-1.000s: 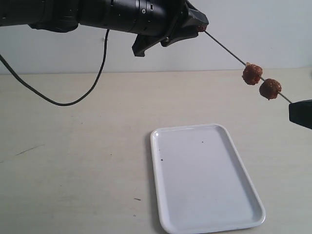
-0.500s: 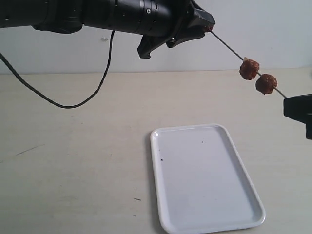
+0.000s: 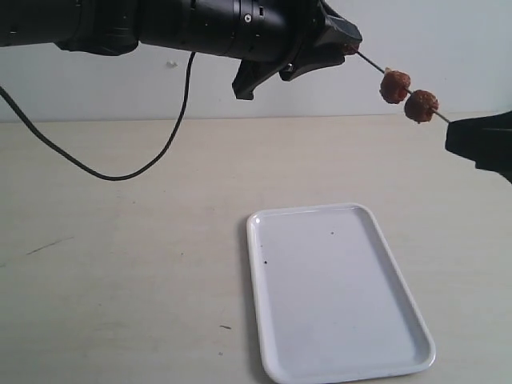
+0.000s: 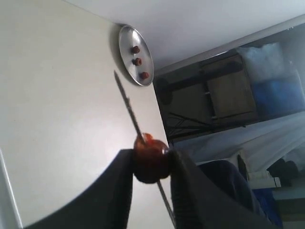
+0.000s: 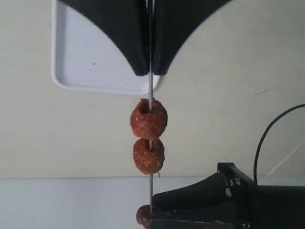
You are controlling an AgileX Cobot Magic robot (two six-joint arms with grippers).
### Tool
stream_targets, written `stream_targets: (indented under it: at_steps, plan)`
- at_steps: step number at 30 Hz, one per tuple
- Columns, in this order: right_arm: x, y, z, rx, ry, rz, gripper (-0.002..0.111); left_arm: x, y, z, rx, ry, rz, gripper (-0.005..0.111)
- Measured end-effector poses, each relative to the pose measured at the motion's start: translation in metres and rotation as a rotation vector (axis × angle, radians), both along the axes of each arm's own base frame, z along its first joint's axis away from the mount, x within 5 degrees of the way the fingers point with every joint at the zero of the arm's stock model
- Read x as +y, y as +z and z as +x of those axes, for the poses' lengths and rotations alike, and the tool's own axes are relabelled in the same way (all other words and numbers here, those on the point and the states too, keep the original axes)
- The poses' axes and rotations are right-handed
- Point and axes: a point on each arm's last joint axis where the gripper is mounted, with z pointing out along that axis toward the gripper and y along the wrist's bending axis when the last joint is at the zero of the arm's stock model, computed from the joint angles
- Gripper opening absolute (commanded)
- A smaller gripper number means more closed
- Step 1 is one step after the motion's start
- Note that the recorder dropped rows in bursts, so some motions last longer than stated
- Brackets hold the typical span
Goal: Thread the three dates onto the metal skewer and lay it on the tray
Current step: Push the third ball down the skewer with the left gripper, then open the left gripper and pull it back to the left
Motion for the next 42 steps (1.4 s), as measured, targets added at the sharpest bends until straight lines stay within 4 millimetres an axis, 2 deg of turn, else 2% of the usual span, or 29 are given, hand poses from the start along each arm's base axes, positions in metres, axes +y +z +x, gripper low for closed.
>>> stream_targets:
  at_steps: [21, 27, 31, 33, 35, 42]
  plan:
    - [0.007, -0.018, 0.048, -0.023, -0.098, 0.046, 0.000, -0.002, 0.000, -0.004, -0.020, -0.057, 0.011, 0.028]
    - [0.007, -0.019, 0.051, -0.032, -0.107, 0.051, 0.000, -0.003, 0.000, -0.005, -0.049, -0.073, 0.023, 0.028]
    - [0.007, -0.019, 0.051, -0.036, -0.104, 0.046, 0.000, -0.003, 0.000, -0.005, -0.154, -0.111, 0.065, 0.028]
    - [0.007, -0.019, 0.051, -0.033, -0.102, 0.043, 0.000, -0.003, 0.000, -0.005, -0.235, -0.140, 0.100, 0.018]
    - [0.007, -0.019, 0.050, -0.027, -0.098, 0.042, 0.000, -0.002, -0.001, -0.005, -0.280, -0.159, 0.129, 0.000]
    - [0.008, -0.018, 0.033, 0.047, -0.046, 0.034, 0.000, 0.010, -0.031, -0.011, -0.345, -0.140, 0.309, 0.000]
